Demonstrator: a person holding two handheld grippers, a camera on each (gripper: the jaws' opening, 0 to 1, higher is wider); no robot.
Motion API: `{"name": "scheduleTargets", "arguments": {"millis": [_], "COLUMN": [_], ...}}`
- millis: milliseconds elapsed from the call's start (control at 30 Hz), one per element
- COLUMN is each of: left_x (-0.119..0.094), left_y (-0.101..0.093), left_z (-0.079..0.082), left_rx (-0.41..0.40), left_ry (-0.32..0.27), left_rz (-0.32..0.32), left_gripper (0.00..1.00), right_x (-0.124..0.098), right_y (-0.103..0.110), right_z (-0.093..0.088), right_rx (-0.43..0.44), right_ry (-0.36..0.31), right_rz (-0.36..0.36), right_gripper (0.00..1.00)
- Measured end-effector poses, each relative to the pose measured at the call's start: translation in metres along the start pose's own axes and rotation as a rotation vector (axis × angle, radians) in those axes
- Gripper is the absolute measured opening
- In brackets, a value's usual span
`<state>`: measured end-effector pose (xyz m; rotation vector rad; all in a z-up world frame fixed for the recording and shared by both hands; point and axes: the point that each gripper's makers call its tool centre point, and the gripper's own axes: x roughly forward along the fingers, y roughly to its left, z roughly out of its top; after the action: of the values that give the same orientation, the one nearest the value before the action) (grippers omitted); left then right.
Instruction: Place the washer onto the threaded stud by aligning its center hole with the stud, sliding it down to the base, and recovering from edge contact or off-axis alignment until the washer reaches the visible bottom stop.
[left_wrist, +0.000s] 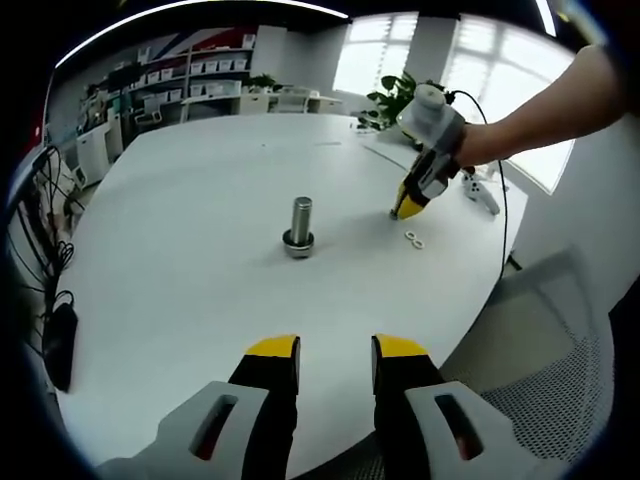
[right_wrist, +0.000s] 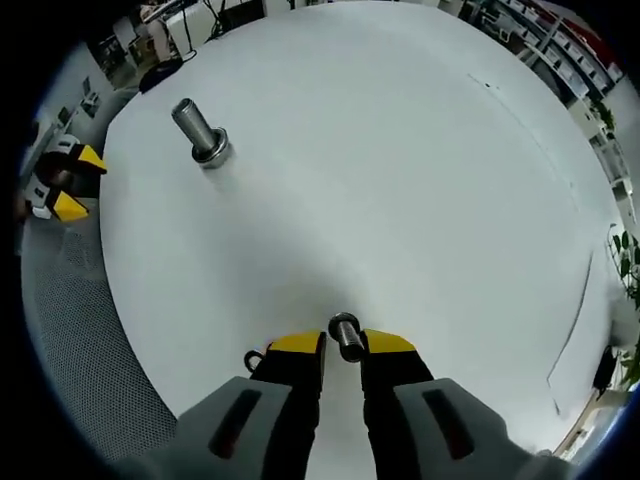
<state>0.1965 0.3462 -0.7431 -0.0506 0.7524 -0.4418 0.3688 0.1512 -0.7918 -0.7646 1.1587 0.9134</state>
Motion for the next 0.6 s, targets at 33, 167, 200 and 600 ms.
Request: {"name": "scheduleTargets", "arguments": {"millis": [33,167,200,600], "left_x": [-0.0001,-0.0001,-0.0002,-0.0022], "left_y": [0.0003,0.0015,0.0018,0.0048], "left_z": [0.0,-0.0003,-0.0004,0.0021], "left_rx": [0.001,0.001,0.002,0.017], "left_ry": [0.0,0.0,0.001,-0.009], "left_rz": [0.002,0.008,0.01,0.038], "left_gripper": [0.27,0.27,0.27,0.27], "right_x": [-0.0004,-0.0019,-0.0028,-0.0092], "right_y": [0.0004,-0.0012,-0.002,0.0023], "right_z": [-0.0001,0.0003,0.0011,-0.0026], "right_rx": [0.0,0.002,0.006,0.026], "right_ry": [-0.002,-0.014,-0.02,-0.061], "right_rz": [0.001,-0.004,-0.005,-0.009], "right_gripper": [0.17,0.19,0.2,0.23]}}
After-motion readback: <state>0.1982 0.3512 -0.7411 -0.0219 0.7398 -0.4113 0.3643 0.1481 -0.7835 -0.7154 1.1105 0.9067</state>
